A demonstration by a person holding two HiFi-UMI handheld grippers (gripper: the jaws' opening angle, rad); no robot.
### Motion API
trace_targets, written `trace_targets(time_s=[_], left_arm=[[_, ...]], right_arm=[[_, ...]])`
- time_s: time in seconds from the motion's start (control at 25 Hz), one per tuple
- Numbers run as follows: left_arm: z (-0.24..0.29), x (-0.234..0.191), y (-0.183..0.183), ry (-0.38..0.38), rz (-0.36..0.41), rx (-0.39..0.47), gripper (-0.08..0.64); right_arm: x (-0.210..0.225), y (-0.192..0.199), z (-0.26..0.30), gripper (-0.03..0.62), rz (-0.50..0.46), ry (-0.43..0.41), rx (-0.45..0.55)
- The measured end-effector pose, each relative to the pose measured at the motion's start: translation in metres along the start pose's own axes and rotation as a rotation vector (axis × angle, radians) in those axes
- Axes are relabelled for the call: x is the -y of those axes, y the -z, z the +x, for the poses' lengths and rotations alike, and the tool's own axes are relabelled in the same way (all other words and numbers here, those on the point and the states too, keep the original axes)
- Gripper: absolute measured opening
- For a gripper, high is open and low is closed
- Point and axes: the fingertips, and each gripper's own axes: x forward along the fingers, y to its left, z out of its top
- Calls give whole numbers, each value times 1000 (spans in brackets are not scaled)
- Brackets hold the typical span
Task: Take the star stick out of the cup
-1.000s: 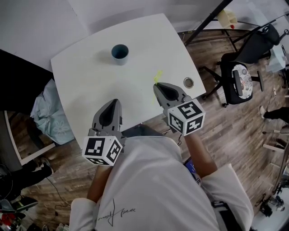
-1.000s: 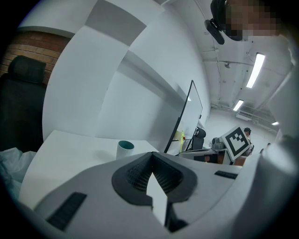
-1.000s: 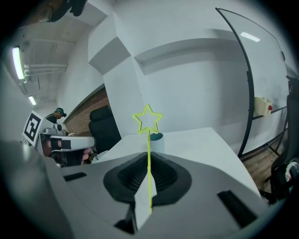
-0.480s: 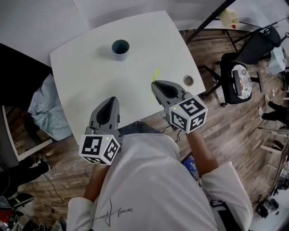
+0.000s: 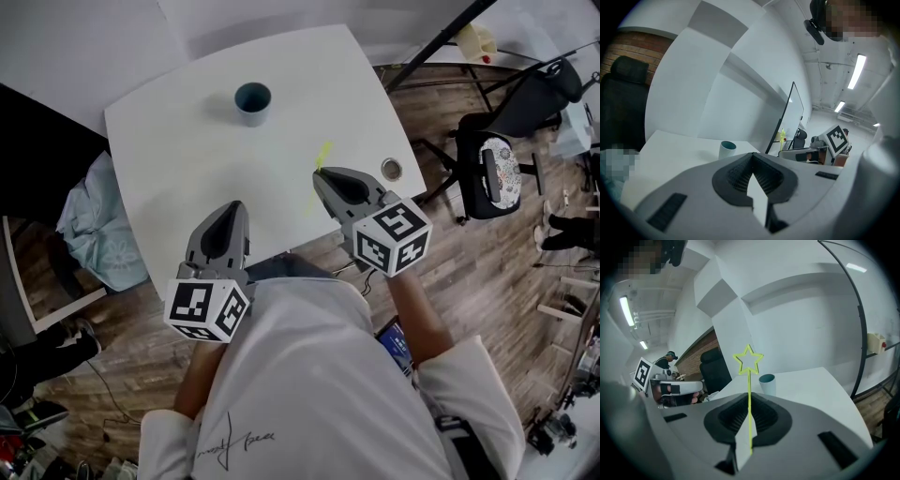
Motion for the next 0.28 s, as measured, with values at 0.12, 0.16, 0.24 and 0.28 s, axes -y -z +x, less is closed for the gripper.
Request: trace_targets(time_s=[0.12,0.16,0.24,0.28], left_arm=[[-1,-1,2,1,-1,-2,3],[-1,-1,3,1,-1,-2,3],[-2,-1,4,1,-2,-3,3],[-3,-2,5,1,-3,-4,3]], right_arm=[[-2,1,1,25,-5,-5,-2],[-3,1,1,25,-7,-7,-3],[-4,2,1,25,-9,-10,-7],[-5,3,1,25,-10,-12,-9]])
